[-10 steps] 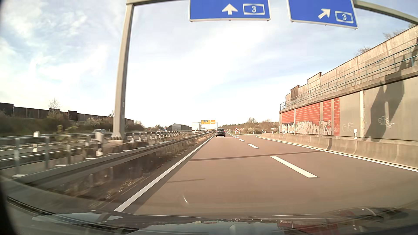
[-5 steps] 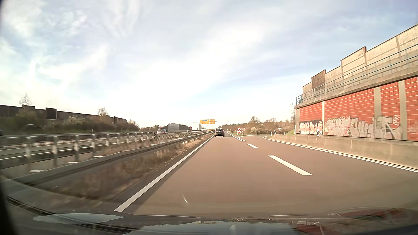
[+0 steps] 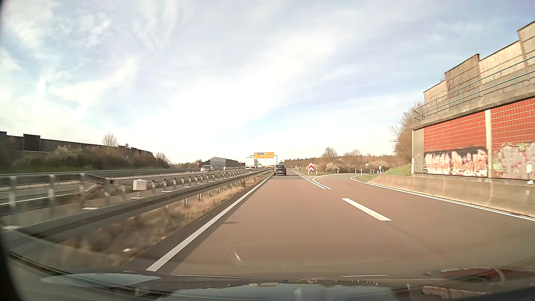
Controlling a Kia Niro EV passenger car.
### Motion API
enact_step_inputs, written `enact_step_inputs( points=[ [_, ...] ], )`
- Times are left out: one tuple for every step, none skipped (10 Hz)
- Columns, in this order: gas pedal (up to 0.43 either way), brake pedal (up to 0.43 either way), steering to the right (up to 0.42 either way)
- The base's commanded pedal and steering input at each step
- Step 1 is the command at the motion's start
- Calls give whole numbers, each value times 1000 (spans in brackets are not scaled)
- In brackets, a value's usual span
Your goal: Follow the waypoints while adhering to traffic rules and regulations
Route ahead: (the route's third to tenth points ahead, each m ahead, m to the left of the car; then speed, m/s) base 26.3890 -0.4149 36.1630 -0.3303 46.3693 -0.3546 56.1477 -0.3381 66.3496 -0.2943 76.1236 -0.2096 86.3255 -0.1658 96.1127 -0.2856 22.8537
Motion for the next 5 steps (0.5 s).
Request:
enact_step_inputs(
  points=[
    [0,0,-3],
    [0,0,-3],
    [0,0,-3],
    [0,0,-3],
    [0,0,-3]
  ],
)
